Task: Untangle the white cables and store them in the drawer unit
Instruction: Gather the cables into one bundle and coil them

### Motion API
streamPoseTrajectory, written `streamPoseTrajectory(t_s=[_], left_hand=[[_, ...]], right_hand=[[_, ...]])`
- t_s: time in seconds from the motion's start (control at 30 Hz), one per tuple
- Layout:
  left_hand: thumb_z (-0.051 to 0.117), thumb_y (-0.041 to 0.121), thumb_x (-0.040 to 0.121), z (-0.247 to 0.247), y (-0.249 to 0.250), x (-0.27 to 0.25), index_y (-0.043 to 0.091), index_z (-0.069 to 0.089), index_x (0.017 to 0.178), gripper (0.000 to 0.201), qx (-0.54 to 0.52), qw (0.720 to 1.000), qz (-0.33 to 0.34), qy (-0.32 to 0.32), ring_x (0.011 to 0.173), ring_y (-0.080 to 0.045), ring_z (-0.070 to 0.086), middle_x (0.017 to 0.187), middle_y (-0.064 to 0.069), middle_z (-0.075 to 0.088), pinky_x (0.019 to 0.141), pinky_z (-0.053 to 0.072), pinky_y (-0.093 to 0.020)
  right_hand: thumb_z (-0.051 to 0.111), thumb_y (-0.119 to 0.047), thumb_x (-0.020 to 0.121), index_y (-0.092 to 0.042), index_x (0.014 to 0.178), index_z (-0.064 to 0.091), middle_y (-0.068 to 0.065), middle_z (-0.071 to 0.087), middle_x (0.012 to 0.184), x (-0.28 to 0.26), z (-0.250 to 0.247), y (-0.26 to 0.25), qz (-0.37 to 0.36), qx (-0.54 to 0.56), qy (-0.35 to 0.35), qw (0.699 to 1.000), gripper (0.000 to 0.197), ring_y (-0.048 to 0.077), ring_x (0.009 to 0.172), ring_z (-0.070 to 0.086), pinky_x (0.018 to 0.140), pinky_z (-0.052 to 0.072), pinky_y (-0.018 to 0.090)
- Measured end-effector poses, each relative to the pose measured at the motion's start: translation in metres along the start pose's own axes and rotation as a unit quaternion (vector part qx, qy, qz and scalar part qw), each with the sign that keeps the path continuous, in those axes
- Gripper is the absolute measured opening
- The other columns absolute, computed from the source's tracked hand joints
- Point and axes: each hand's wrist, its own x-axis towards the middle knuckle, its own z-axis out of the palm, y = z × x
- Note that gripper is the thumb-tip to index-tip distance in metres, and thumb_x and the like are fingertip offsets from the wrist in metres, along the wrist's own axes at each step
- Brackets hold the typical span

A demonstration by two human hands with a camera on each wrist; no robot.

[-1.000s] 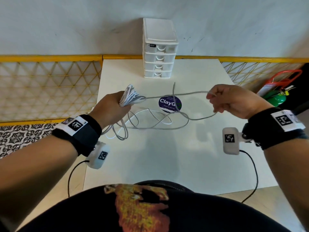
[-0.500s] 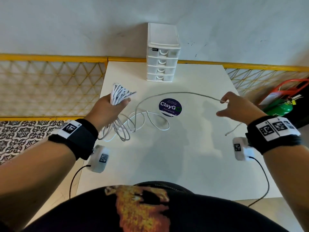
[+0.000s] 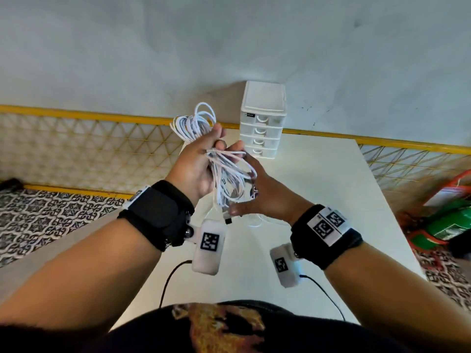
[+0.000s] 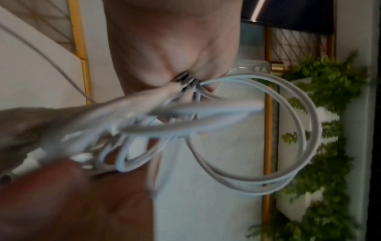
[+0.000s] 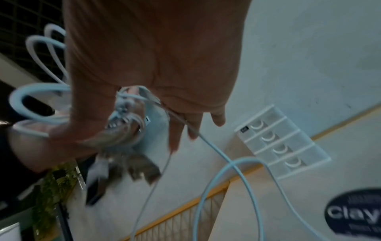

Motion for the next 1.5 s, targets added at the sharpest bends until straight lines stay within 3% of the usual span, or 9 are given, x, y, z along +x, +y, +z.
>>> streamPoseTrajectory(t_s=[0.17,0.4,0.57,0.77,0.97,1.07,1.17,1.37,1.5], left_hand=[[0.047,0.03,0.101,0.001,0.026,-0.007,0.012,0.055,0.074,0.034,-0.148,0.989,0.004,0.02,0.062,-0.018,0.067,0.064,-0.002,0.059,0.06,0.061,-0.038],[0.046,0.025,0.101,-0.03,0.042,0.01,0.019,0.051,0.055,0.046,-0.191,0.975,0.038,0.11,0.069,-0.019,0.059,0.077,0.006,0.044,0.062,0.056,-0.039],[0.048,0.035,0.101,-0.012,0.052,-0.005,0.018,0.047,0.06,0.045,-0.129,0.979,0.114,0.111,0.058,-0.015,0.05,0.061,0.003,0.039,0.077,0.056,-0.039],[0.058,0.029,0.096,0.011,0.046,-0.023,0.011,0.055,0.08,0.024,-0.046,0.988,0.103,0.103,0.047,-0.016,0.05,0.052,0.0,0.048,0.062,0.058,-0.037],[0.049,0.035,0.099,0.058,0.013,-0.048,0.011,0.055,0.084,0.029,0.016,0.999,-0.017,-0.039,0.041,-0.012,0.055,0.042,0.004,0.041,0.072,0.06,-0.041],[0.05,0.039,0.096,0.056,0.021,-0.054,0.012,0.054,0.084,0.03,-0.032,0.999,0.001,-0.035,0.05,-0.009,0.052,0.046,0.004,0.045,0.063,0.06,-0.031],[0.044,0.037,0.1,0.037,0.04,-0.054,0.016,0.049,0.073,0.035,-0.062,0.992,0.097,0.057,0.052,-0.012,0.046,0.063,-0.001,0.042,0.055,0.051,-0.024],[0.071,0.028,0.086,-0.015,0.047,-0.038,0.006,0.049,0.113,0.041,0.149,0.834,0.365,0.387,0.077,-0.022,0.062,0.092,-0.003,0.057,0.071,0.058,-0.04],[0.078,0.025,0.079,-0.002,-0.01,-0.044,0.016,0.046,0.116,0.05,0.532,0.745,0.303,0.264,0.087,-0.017,0.058,0.1,0.005,0.058,0.074,0.045,-0.026]], right_hand=[[0.052,-0.005,0.095,-0.016,0.098,0.059,-0.001,0.064,0.058,-0.015,0.002,0.023,0.052,0.007,-0.026,0.998,0.014,0.026,0.067,0.068,0.068,0.051,0.024],[0.067,-0.011,0.086,-0.017,0.086,0.062,0.008,0.064,0.08,-0.051,-0.039,0.051,0.127,-0.011,-0.07,0.989,0.008,0.016,0.064,0.06,0.067,0.049,0.03],[0.076,-0.021,0.076,-0.03,0.083,0.059,-0.008,0.063,0.09,-0.059,-0.092,0.072,0.183,-0.35,-0.11,0.912,0.021,0.012,0.09,0.06,0.079,0.042,0.025],[0.09,-0.057,0.03,-0.041,0.151,-0.002,-0.001,0.03,0.155,-0.062,-0.133,0.061,0.25,-0.18,-0.025,0.951,0.153,0.018,0.141,0.029,0.115,0.027,0.04],[0.088,-0.02,0.062,-0.037,0.146,0.021,-0.024,0.036,0.145,-0.028,-0.055,-0.027,-0.09,-0.066,-0.075,0.991,0.108,-0.015,0.131,0.03,0.102,0.026,0.005],[0.07,-0.005,0.084,-0.008,0.11,0.06,-0.001,0.068,0.09,-0.029,-0.03,-0.027,-0.083,0.07,-0.132,0.985,0.028,0.016,0.084,0.067,0.083,0.051,0.023],[0.059,-0.02,0.089,-0.011,0.089,0.057,0.002,0.049,0.053,-0.036,-0.03,0.003,-0.029,0.111,-0.062,0.992,0.009,0.021,0.047,0.049,0.072,0.054,0.038],[0.045,-0.024,0.1,-0.044,0.114,0.049,-0.016,0.059,0.119,-0.068,-0.033,0.043,-0.039,-0.326,-0.179,0.927,0.025,0.007,0.099,0.057,0.09,0.045,0.027],[0.049,-0.017,0.099,-0.03,0.116,0.064,-0.01,0.063,0.108,-0.065,-0.036,-0.017,-0.143,-0.243,-0.113,0.953,0.026,-0.005,0.079,0.054,0.075,0.042,0.018]])
